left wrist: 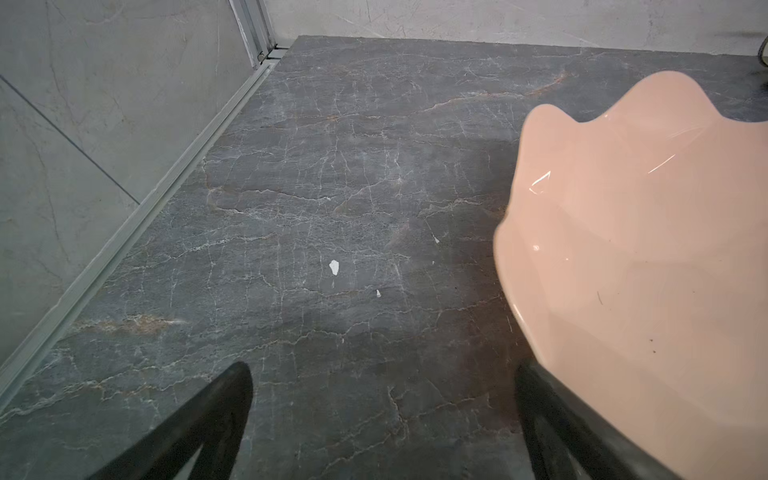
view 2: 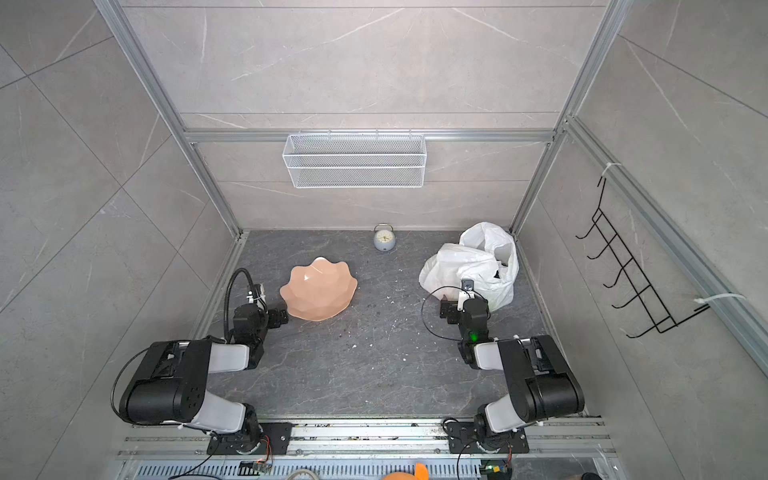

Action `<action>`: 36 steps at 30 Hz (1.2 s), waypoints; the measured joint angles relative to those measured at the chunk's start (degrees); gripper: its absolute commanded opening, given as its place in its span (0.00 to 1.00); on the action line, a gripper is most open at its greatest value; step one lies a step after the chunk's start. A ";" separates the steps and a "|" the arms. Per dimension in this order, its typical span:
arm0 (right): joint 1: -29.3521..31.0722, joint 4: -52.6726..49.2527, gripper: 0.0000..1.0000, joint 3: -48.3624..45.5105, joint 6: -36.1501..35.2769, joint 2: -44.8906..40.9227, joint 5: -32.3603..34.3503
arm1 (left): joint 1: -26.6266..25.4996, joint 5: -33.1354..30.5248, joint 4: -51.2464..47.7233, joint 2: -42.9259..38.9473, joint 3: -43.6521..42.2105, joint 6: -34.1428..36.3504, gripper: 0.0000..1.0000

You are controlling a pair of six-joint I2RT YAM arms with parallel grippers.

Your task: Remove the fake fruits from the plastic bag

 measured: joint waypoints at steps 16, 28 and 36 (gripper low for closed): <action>0.00 0.00 0.99 0.00 0.00 0.00 0.00 | 0.00 -0.04 0.20 0.00 0.00 0.00 1.00; 0.00 0.24 1.00 -0.02 -0.22 0.00 -0.17 | 0.02 -0.15 0.85 0.00 -0.07 0.20 1.00; 2.99 -2.05 1.00 -3.48 -2.75 -12.59 -1.29 | 0.04 4.35 -3.54 -17.59 -5.16 2.12 1.00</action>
